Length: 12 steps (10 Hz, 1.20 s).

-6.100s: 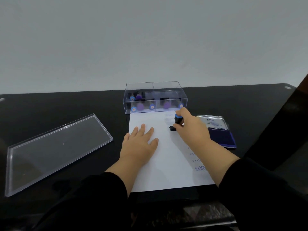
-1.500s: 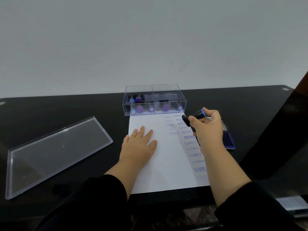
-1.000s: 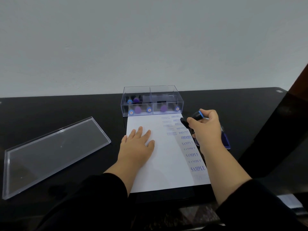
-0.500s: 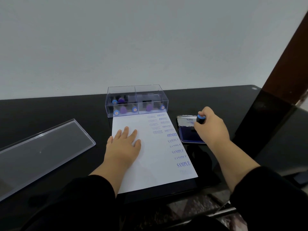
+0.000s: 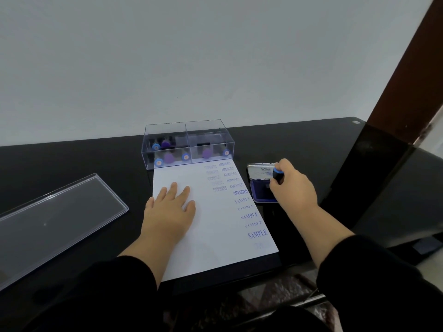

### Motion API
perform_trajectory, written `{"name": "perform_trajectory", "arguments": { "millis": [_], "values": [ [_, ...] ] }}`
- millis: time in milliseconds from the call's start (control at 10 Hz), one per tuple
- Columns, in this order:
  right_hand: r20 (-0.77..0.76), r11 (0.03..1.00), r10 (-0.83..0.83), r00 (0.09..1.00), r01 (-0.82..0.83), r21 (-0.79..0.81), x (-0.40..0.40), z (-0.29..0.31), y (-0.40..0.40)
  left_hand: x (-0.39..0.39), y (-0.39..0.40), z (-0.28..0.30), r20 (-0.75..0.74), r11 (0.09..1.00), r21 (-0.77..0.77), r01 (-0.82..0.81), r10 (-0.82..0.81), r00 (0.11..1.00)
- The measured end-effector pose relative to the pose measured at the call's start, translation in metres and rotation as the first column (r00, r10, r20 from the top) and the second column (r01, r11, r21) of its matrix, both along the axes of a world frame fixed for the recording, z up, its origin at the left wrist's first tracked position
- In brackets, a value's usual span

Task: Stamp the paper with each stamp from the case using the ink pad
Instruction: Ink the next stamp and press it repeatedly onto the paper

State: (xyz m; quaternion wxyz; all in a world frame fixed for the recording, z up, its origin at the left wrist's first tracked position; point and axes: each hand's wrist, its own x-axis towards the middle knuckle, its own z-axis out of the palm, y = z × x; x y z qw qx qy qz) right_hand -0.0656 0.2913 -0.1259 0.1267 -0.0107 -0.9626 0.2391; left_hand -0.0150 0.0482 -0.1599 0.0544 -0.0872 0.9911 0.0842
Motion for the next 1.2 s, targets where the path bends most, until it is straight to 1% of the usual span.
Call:
{"name": "perform_trajectory", "arguments": {
  "millis": [300, 400, 500, 700, 900, 1100, 1200],
  "values": [
    [-0.005, 0.986, 0.070, 0.998, -0.068, 0.150, -0.005, -0.002, 0.005, 0.001, 0.002, 0.000, -0.011, 1.000, 0.009, -0.004, 0.004, 1.000],
    [0.004, 0.981, 0.057, 0.998, -0.057, 0.185, -0.008, 0.001, 0.002, 0.001, 0.002, 0.000, -0.009, 1.000, 0.009, -0.003, 0.003, 1.000],
    [-0.005, 0.982, 0.028, 1.000, -0.026, 0.189, -0.007, 0.000, -0.002, 0.000, 0.001, 0.000, -0.008, 1.000, 0.007, -0.002, 0.002, 1.000],
    [-0.028, 0.986, 0.058, 0.998, -0.053, 0.156, -0.008, -0.007, 0.006, 0.001, 0.002, 0.001, -0.012, 1.000, 0.013, -0.004, 0.004, 1.000],
    [-0.009, 0.981, 0.059, 0.998, -0.056, 0.188, -0.013, -0.005, 0.005, 0.001, 0.002, 0.001, -0.016, 1.000, 0.007, 0.000, 0.000, 1.000],
    [-0.042, 0.985, 0.072, 0.997, -0.064, 0.161, -0.011, -0.009, 0.007, 0.001, 0.002, 0.001, -0.018, 1.000, 0.014, -0.001, 0.001, 1.000],
    [-0.010, 0.984, 0.060, 0.998, -0.058, 0.166, -0.014, -0.005, 0.007, 0.002, 0.001, 0.001, -0.020, 1.000, 0.009, 0.002, -0.002, 1.000]
  ]
}}
